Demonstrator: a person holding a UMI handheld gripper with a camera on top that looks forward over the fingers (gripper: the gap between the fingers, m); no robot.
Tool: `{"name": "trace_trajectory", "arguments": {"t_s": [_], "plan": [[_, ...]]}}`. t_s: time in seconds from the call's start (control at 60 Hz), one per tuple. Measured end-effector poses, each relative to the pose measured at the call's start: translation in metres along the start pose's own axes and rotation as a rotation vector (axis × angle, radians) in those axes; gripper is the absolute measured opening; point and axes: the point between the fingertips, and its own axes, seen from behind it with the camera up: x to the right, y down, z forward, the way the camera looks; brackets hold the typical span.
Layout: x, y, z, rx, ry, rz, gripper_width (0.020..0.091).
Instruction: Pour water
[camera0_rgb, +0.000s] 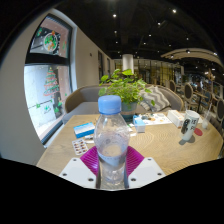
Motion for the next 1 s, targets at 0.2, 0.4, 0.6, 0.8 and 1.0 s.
{"name": "trace_trajectory", "arguments": {"t_s": [0.2, 0.4, 0.6, 0.8, 1.0], "plan": [[0.012, -0.078, -0.020, 0.049, -0.120, 0.191, 0.0306], [0.075, -0.186, -0.027, 0.096, -0.261, 0.640, 0.0306], [0.161, -0.238, -0.004, 0.116, -0.451, 1.243, 0.0302], [0.223, -0.224, 0.037, 0.074, -0.573, 1.728, 0.0305], [0.253, -0.180, 0.070, 0.009, -0.550, 1.983, 0.0304]]}}
